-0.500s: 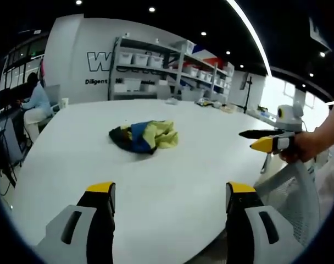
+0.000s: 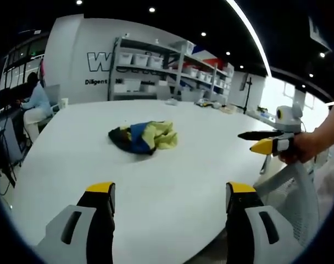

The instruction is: Fold the garment on the visible template until the final outline fits inside the template.

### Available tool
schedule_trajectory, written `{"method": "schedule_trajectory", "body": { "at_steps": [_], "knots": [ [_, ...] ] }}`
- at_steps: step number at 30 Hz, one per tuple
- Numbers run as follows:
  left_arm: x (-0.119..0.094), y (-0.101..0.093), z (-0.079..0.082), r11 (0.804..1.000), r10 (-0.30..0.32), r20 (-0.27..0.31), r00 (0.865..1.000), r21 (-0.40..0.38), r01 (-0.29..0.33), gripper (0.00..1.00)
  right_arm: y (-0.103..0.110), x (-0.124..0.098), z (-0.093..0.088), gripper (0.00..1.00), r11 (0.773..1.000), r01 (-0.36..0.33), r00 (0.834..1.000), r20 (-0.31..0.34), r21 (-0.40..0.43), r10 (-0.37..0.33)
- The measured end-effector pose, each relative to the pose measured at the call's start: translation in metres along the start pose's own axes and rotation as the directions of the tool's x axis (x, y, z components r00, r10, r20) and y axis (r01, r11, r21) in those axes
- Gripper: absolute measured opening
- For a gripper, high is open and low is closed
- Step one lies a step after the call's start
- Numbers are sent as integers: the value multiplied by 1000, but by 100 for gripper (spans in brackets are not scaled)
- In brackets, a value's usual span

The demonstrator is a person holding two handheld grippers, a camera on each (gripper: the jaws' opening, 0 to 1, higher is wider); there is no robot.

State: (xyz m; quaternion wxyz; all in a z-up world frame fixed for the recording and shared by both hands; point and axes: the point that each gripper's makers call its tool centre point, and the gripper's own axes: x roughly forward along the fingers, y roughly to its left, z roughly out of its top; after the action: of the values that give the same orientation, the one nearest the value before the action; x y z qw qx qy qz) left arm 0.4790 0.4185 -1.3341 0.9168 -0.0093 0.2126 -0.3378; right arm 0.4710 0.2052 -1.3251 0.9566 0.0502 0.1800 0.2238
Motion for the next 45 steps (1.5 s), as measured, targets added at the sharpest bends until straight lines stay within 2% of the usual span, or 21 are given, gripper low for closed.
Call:
{"method": "schedule_trajectory", "body": {
  "at_steps": [45],
  "knots": [
    [1,-2,-2,1000,-17,-8,1000,-3,17,82,2,1,-3,99,1000,-9,1000,-10,9,9]
  ]
}}
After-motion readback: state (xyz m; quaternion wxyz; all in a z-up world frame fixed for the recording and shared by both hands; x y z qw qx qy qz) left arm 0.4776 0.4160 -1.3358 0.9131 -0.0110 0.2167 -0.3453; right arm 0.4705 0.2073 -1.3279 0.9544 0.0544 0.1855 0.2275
